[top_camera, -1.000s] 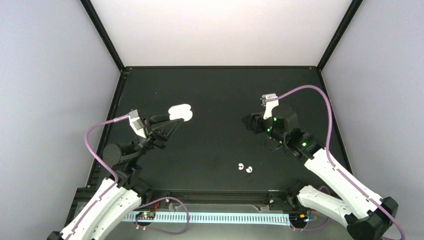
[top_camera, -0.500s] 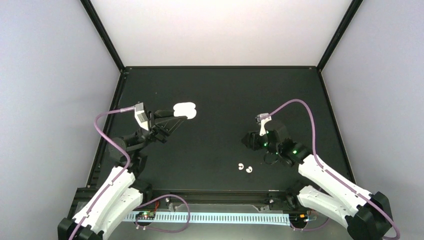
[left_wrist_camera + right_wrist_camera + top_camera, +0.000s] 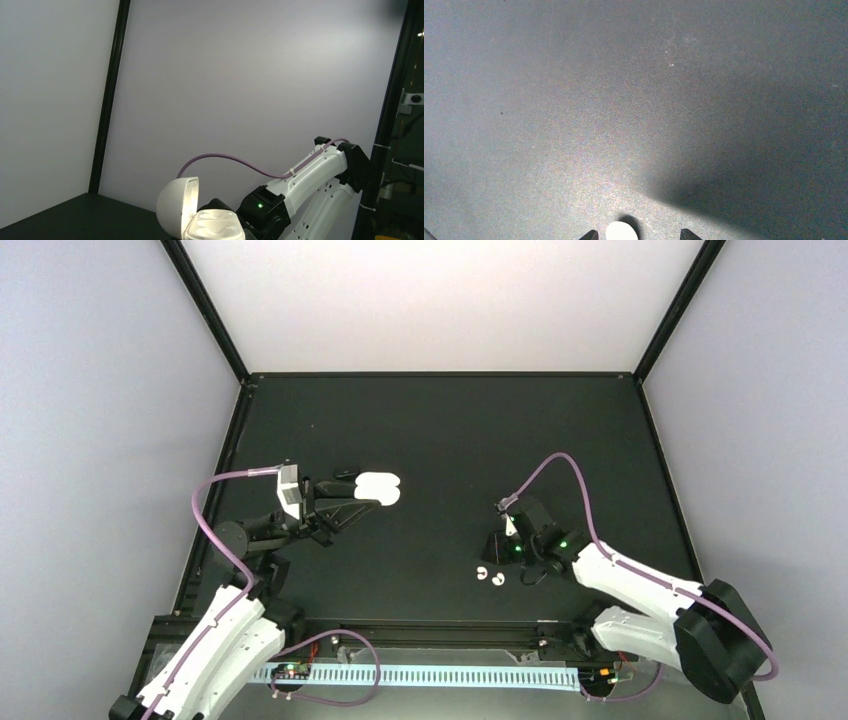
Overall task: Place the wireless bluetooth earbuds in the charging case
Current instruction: Pick up the earbud from the center of the board.
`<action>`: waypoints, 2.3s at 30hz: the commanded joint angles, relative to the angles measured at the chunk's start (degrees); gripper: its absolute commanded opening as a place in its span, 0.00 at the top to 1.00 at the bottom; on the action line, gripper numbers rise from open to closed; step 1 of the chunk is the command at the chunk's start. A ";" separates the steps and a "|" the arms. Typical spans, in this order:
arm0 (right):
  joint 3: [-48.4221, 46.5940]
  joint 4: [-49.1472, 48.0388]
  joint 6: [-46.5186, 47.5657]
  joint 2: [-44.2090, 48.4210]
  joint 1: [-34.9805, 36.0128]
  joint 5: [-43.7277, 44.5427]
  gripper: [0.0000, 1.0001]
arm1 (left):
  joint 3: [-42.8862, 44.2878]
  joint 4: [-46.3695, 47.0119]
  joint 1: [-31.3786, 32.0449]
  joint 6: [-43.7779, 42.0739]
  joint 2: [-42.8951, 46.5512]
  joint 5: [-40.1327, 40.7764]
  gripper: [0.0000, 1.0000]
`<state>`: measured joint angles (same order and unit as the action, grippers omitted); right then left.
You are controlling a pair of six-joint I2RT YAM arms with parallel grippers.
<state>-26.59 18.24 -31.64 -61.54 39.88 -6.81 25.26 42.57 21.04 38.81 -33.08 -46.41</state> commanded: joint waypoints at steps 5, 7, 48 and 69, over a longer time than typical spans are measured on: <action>-0.19 -2.92 0.89 -5.35 1.39 -4.94 0.60 | 0.24 -3.27 0.47 -3.36 1.71 -1.49 0.98; 0.02 -3.25 0.78 -6.06 1.94 -4.92 0.59 | 0.23 -3.99 0.54 -3.80 1.99 -1.36 0.98; -9.29 6.09 1.75 -16.37 17.56 16.07 0.67 | 0.41 -7.50 1.20 -5.76 2.58 0.36 0.98; -14.56 8.66 5.80 -16.86 20.06 20.20 0.68 | 0.41 -8.21 1.42 -6.02 2.72 0.75 0.98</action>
<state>-40.29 25.91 -25.80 -79.02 59.53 10.68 25.23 34.63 21.89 33.69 -30.96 -46.41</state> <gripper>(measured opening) 0.305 0.220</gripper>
